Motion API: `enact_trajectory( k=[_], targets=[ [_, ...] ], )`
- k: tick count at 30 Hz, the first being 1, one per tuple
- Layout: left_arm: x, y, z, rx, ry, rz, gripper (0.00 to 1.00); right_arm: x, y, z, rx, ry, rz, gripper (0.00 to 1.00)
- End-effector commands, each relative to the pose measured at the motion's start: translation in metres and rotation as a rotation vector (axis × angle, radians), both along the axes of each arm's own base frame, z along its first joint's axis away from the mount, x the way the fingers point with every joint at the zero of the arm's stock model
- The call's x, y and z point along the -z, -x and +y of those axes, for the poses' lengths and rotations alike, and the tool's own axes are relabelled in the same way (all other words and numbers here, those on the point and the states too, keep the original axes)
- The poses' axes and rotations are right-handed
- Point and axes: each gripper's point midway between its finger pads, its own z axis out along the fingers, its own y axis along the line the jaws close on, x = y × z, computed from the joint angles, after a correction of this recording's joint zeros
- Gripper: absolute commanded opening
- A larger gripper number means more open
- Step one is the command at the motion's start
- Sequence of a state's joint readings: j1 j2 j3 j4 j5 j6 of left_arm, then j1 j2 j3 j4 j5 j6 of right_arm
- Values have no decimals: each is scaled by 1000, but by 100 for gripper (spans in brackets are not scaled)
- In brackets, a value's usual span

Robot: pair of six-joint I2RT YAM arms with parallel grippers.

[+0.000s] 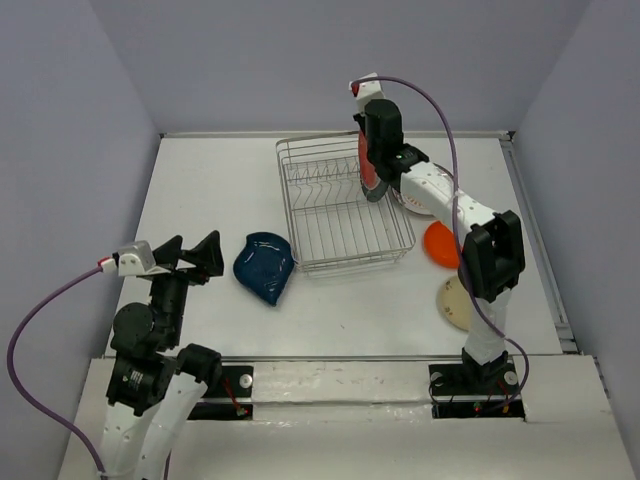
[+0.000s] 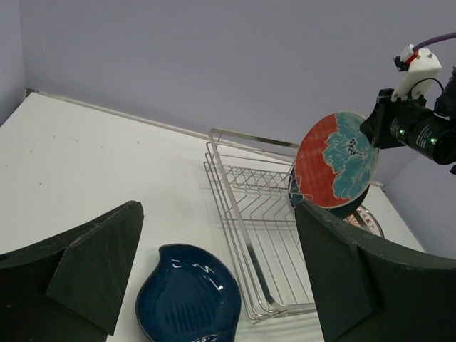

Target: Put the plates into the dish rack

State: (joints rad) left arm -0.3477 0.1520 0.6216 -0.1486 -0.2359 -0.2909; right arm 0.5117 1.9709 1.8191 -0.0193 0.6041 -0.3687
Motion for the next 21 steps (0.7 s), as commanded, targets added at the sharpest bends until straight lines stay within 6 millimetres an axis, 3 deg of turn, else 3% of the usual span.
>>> enact_trajectory(
  k=[1, 6, 10, 13, 14, 16, 17, 21],
  targets=[
    [3, -9, -6, 15, -1, 22, 99, -47, 4, -4, 12, -144, -154, 7],
    [35, -27, -25, 68, 3, 179, 99, -27, 10, -3, 7, -192, -118, 7],
    [75, -45, -42, 111, 8, 351, 99, -14, 14, -1, 6, -226, -88, 9],
    [95, -48, -48, 125, 40, 405, 99, -12, 18, -2, 10, -240, -73, 27],
    [99, -49, -48, 114, 64, 417, 99, -12, 19, -2, 12, -252, -70, 44],
    [108, -50, -48, 102, 87, 440, 99, -16, 21, -5, 27, -268, -70, 61],
    [111, -52, -46, 84, 117, 449, 99, -19, 24, -8, 44, -277, -69, 74],
    [151, -56, -40, 12, 170, 533, 97, -37, 37, -8, 20, -332, -65, 88]
  ],
)
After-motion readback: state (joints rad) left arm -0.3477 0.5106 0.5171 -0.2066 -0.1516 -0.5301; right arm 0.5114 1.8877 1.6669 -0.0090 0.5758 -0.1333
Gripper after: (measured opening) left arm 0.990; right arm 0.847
